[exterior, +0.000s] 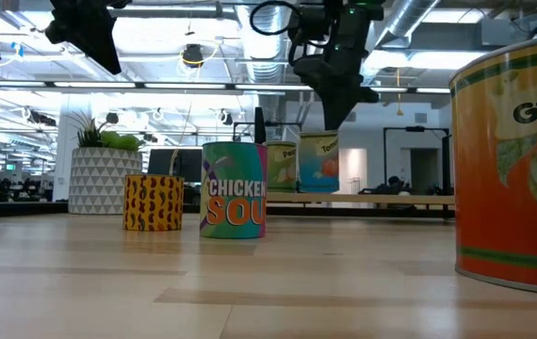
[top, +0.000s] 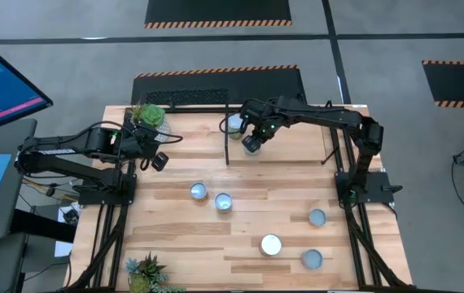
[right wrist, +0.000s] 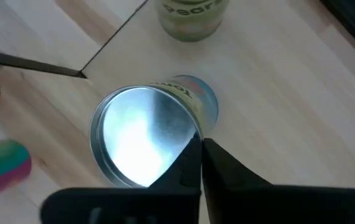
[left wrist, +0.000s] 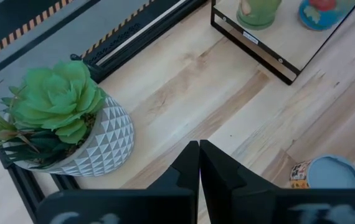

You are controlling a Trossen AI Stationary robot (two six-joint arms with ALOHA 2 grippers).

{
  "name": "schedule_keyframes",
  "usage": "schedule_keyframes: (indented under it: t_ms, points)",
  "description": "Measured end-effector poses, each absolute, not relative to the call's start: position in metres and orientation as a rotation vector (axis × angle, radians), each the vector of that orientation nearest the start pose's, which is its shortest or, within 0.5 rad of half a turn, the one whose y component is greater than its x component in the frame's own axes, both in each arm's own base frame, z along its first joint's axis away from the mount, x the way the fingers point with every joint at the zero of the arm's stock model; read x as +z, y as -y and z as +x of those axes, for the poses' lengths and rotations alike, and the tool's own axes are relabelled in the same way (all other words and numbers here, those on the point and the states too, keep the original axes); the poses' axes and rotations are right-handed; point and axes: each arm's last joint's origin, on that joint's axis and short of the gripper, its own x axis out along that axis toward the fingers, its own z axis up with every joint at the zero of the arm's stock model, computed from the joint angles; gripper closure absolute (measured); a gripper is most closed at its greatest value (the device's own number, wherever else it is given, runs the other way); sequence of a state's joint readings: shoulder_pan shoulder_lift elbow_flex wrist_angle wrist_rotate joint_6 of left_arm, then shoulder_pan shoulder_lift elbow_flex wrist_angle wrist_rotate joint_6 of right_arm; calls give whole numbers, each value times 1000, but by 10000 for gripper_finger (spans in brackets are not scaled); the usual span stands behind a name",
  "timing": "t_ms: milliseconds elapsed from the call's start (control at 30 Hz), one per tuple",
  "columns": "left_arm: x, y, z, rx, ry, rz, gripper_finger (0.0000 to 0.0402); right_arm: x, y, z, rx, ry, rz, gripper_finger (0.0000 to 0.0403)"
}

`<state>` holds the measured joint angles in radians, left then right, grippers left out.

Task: Pick and place cans onto a shelf
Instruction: Put the canned tomatoes on the shelf

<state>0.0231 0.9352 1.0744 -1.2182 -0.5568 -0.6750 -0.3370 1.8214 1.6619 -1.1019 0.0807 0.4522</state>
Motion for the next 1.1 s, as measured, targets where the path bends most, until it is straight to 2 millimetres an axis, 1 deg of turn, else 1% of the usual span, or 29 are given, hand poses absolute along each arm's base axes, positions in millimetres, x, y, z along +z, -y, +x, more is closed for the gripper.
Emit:
schedule_keyframes:
  t_ms: [167, 300, 467, 567, 633, 700, 833, 900, 967, 1033, 1100]
  points:
    - [328, -19, 141, 842, -822, -309, 401, 288, 126, 346, -643, -1137, 549, 343]
    - [328, -19, 141, 843, -821, -310, 401, 290, 133, 347, -680, -1096, 527, 320]
    - [328, -19, 141, 843, -821, -310, 401, 290, 141, 344, -710, -1083, 532, 306]
    - [328, -19, 141, 843, -821, -310, 401, 300, 140, 337, -714, -1065, 538, 307]
    - [328, -19, 141, 843, -821, -310, 401, 310, 134, 330, -725, -1059, 555, 309]
    - [328, -19, 141, 843, -821, -311, 401, 317, 125, 320, -741, -1090, 582, 313]
    - [328, -19, 141, 843, -821, -310, 401, 318, 104, 310, -741, -1218, 577, 321]
    - [328, -19, 141, 843, -822, -309, 401, 314, 93, 312, -727, -1275, 547, 326]
    - [328, -19, 141, 846, -820, -307, 401, 308, 84, 319, -723, -1283, 503, 331]
    - [328, -19, 141, 848, -818, -306, 401, 303, 79, 325, -717, -1254, 473, 334]
    - [328, -19, 141, 849, -819, -305, 401, 297, 75, 331, -703, -1190, 464, 335]
